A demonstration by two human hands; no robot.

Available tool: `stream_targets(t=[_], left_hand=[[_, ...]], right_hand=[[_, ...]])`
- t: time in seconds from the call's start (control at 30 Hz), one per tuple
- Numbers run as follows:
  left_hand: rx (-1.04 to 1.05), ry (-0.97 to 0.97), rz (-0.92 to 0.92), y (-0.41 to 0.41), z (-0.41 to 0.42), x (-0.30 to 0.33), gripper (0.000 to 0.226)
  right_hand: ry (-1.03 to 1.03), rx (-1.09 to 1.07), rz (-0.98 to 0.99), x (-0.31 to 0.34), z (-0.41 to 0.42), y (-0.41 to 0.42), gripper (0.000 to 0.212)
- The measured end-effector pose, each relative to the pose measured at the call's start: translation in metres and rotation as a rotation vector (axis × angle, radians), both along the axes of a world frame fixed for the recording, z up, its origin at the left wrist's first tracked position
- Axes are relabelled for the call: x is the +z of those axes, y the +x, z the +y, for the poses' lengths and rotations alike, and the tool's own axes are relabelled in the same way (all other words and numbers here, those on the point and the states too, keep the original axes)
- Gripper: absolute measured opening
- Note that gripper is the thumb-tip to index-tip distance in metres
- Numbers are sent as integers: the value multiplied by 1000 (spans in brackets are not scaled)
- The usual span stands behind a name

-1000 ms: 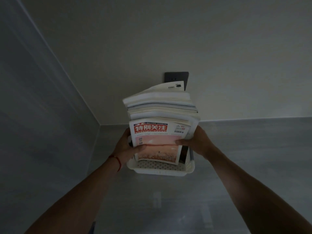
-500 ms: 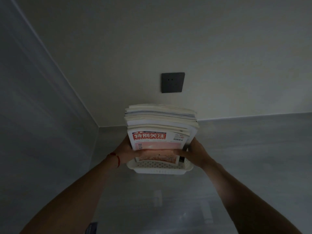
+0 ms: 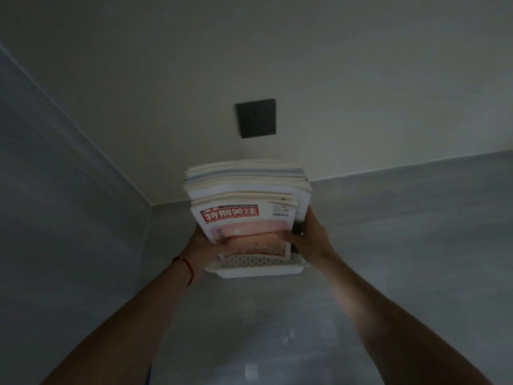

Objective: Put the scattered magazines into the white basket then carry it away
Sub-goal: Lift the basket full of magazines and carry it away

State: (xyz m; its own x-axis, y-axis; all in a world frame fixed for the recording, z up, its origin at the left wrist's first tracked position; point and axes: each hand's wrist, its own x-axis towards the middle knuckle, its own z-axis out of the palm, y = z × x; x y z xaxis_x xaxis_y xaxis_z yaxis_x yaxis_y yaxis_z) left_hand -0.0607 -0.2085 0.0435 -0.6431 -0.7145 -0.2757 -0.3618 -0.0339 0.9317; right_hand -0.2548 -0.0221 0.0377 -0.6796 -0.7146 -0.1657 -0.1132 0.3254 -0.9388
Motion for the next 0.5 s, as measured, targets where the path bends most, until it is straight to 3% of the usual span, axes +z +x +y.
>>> stream_targets(t=[0.23, 0.5], left_hand=[[-108, -23, -6, -83, 73, 4, 57], [-374, -32, 34, -222, 183, 3, 62]], right_hand=[[-40, -135, -90, 3, 91, -60, 73], [40, -408, -8, 1, 240, -143, 72]])
